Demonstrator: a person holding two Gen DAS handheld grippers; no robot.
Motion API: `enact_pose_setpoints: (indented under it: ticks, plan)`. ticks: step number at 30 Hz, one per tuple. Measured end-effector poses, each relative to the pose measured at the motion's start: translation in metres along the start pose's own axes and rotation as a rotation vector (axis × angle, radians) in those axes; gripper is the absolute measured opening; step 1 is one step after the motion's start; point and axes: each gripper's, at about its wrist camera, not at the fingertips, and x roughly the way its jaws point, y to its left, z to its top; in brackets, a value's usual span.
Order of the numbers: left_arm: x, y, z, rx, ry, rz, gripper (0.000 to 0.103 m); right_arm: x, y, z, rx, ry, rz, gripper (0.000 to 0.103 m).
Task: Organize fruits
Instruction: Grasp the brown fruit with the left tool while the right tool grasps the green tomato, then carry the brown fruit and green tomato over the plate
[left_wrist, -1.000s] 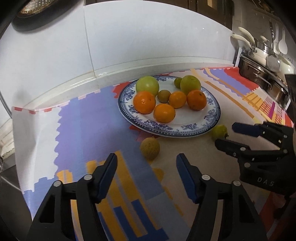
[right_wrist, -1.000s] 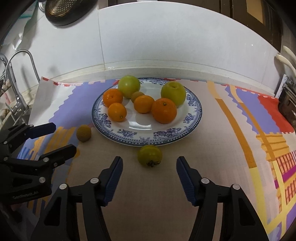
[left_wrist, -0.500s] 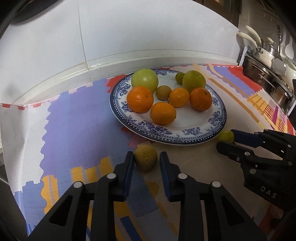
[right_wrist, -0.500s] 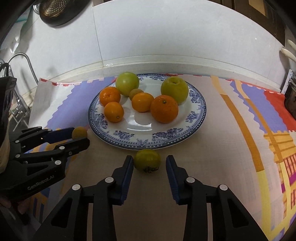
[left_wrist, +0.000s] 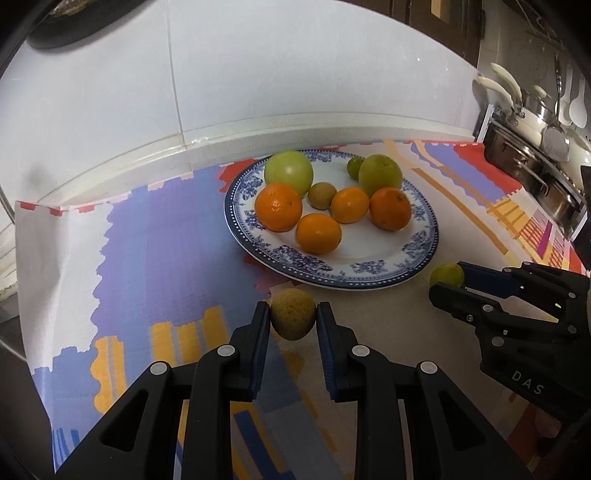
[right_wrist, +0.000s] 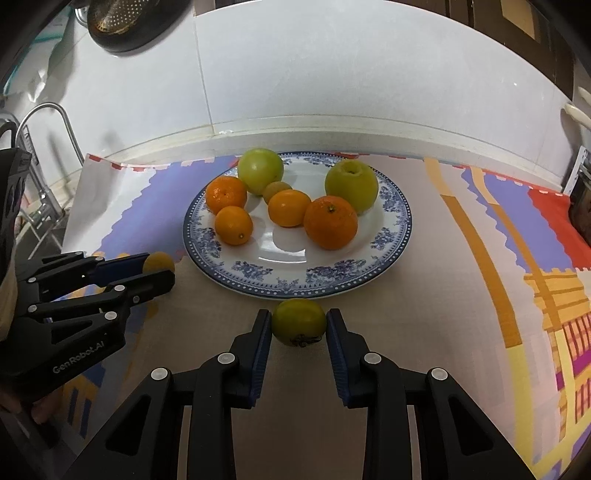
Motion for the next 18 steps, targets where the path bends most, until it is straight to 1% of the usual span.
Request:
enact_pose_setpoints:
  ticks: [11, 18]
  plan:
    - [-0.035, -0.014, -0.007, -0.035, -0.034, 0.016, 0.026, -0.038, 0.001, -0.004, -0.017, -0.048, 0.023, 0.031]
    - [-0.059, -0.026, -0.011, -0.037, -0.066, 0.038, 0.026, -0.061, -0.001, -0.006, -0.024, -0.083, 0.044, 0.031]
